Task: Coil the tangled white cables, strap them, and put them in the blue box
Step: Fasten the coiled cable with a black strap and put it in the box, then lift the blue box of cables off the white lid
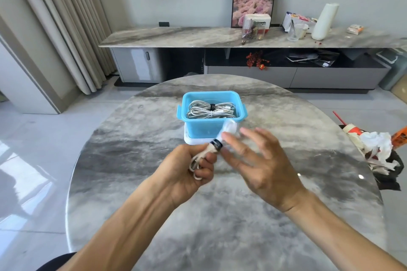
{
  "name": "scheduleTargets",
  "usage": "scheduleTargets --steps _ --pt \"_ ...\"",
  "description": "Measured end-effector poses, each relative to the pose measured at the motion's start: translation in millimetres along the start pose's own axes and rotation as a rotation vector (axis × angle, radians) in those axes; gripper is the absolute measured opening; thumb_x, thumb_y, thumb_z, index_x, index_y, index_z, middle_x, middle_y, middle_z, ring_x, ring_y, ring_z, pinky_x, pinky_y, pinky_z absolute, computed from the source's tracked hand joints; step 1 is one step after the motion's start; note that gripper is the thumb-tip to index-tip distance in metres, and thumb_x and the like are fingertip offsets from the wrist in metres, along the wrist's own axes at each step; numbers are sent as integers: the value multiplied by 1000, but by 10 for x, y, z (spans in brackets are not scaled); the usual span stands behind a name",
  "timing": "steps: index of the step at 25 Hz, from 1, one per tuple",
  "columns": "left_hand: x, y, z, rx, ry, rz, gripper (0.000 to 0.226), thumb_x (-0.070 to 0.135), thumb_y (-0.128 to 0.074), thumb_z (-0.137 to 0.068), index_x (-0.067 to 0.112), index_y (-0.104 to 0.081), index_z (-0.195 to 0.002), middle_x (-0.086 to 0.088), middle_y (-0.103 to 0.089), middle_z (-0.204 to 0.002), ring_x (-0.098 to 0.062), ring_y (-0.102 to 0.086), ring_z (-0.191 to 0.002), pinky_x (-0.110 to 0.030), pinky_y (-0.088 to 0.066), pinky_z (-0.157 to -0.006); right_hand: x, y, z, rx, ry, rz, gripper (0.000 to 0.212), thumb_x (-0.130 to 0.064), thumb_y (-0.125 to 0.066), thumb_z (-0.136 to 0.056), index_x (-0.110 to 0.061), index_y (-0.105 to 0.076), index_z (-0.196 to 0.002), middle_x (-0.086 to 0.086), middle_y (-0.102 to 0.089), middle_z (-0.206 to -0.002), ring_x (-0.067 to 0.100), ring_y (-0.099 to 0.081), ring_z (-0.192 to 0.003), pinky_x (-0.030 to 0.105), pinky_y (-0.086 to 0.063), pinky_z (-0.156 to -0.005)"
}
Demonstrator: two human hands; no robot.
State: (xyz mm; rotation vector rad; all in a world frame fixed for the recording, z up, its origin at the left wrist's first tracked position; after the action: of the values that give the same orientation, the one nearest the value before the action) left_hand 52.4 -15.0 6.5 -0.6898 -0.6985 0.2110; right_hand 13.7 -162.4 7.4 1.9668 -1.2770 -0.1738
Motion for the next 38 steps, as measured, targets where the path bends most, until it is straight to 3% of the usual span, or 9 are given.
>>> scheduleTargets --steps 2,6,12,17,20,24,28,34,38 --pt "150 12 14 15 -117 -10 12 11 -45 -94 5 -56 -94 -3 -49 -58 -5 -37 -42 -14 -25 -38 -74 -229 122 -168 -3 2 32 0 -52 -87 -18 -69 -106 9 -43 -153 37 -45 -134 52 -39 -108" --pt "520 81 -105 349 -543 -592 14 17 -50 -99 13 -63 -94 -2 -72 -78 -12 -50 -62 -25 -36 -58 -48 -473 122 -496 -208 -118 18 -16 -76 -70 -27 -76 -84 4 -66 -126 27 -57 -110 40 -50 -88" --pt "1292 -191 -958 471 -1090 -1398 7 18 -64 -89 11 -66 -89 -2 -72 -88 -22 -63 -89 -34 -46 -72 -202 -997 178 -794 -341 -201 20 -19 -48 -92 -20 -63 -105 -1 -51 -135 27 -41 -127 42 -35 -100" --pt "1248 -55 -1704 502 -974 -1910 18 12 -55 -88 7 -72 -85 -17 -69 -84 -36 -56 -94 -39 -43 -75 108 -1441 239 -704 -393 -144 19 -18 -57 -83 -21 -58 -103 -1 -56 -121 26 -52 -114 41 -44 -87" --pt "1217 82 -1804 288 -814 -2041 43 46 -38 -90 11 -62 -83 -10 -66 -95 -32 -53 -103 -38 -39 -86 256 -1694 190 -624 -452 -111 31 -18 -70 -70 -19 -60 -100 0 -60 -109 25 -60 -100 39 -49 -74" --pt "1107 342 -1696 164 -802 -2397 87 72 -43 -82 14 -40 -147 -3 -36 -155 -31 -23 -146 -48 -20 -119 311 -1843 76 -603 -516 -83 40 -21 -79 -66 -17 -65 -103 0 -61 -99 24 -62 -85 37 -48 -61" --pt "1020 282 -1628 180 -1173 -2313 49 25 -71 -84 5 -61 -128 -12 -62 -131 -47 -55 -120 -57 -50 -96 337 -1824 67 -601 -466 -36 40 -19 -81 -65 -19 -65 -102 0 -61 -99 23 -61 -83 36 -45 -58" --pt "1329 203 -1161 318 -1315 -2074 47 30 -57 -89 11 -60 -131 -8 -59 -137 -42 -53 -126 -53 -47 -102 375 -1803 145 -659 -464 64 36 -8 -86 -52 -16 -61 -76 4 -58 -79 27 -55 -70 38 -40 -57" --pt "1272 325 -945 337 -1407 -2116 46 31 -57 -88 8 -63 -128 -11 -63 -132 -42 -60 -117 -54 -53 -93 540 -1410 437 -693 -439 86 41 4 -80 -49 -12 -62 -83 8 -61 -79 29 -60 -67 41 -48 -54"
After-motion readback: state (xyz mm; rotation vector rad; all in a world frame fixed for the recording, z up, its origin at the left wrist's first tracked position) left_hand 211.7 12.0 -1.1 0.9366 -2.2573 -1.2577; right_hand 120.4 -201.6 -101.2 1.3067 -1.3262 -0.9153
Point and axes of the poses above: each hand's wrist, its own z-axis away from the middle knuckle, its own y-axis out of the back of the hand, x = y × z, the point moved 5 cm from there along -z, towards the middle knuckle
